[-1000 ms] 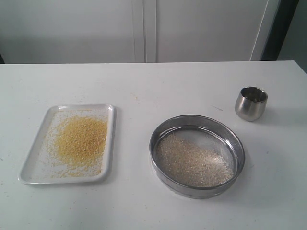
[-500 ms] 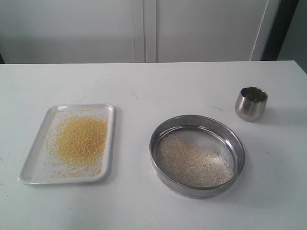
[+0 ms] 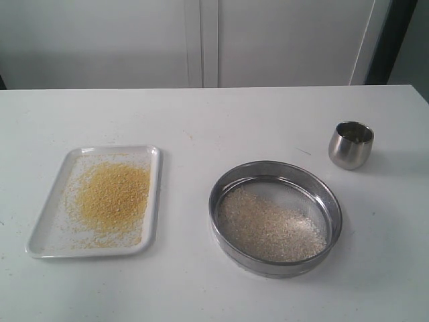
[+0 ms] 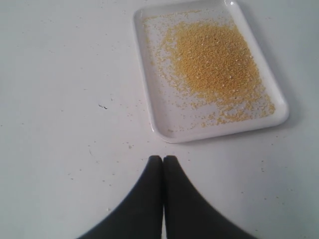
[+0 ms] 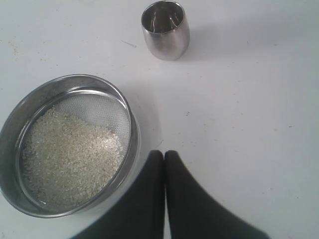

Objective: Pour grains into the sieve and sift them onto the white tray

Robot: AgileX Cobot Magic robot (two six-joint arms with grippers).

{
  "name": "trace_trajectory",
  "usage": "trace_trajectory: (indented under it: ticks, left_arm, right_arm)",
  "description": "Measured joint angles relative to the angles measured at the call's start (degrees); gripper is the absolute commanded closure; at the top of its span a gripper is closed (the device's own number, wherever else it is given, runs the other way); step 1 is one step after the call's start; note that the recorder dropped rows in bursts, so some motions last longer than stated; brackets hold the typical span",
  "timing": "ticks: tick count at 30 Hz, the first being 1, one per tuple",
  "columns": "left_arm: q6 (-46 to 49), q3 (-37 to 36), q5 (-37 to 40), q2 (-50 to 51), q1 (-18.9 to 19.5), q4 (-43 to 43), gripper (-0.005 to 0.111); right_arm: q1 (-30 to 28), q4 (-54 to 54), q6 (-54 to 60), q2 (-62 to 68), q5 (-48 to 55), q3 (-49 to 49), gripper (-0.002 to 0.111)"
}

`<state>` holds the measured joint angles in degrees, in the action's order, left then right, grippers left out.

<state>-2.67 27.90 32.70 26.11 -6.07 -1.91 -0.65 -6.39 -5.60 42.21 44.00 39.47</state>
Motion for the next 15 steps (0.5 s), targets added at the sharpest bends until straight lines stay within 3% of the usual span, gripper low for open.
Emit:
trace_trajectory:
  ticks: [15]
  left_arm:
    - [0.0,-13.09,-5.01,-16.88,0.09,3.45,0.107]
  right_arm:
    - [0.0,0.0,-0.16,0.0,0.0,0.0,0.108]
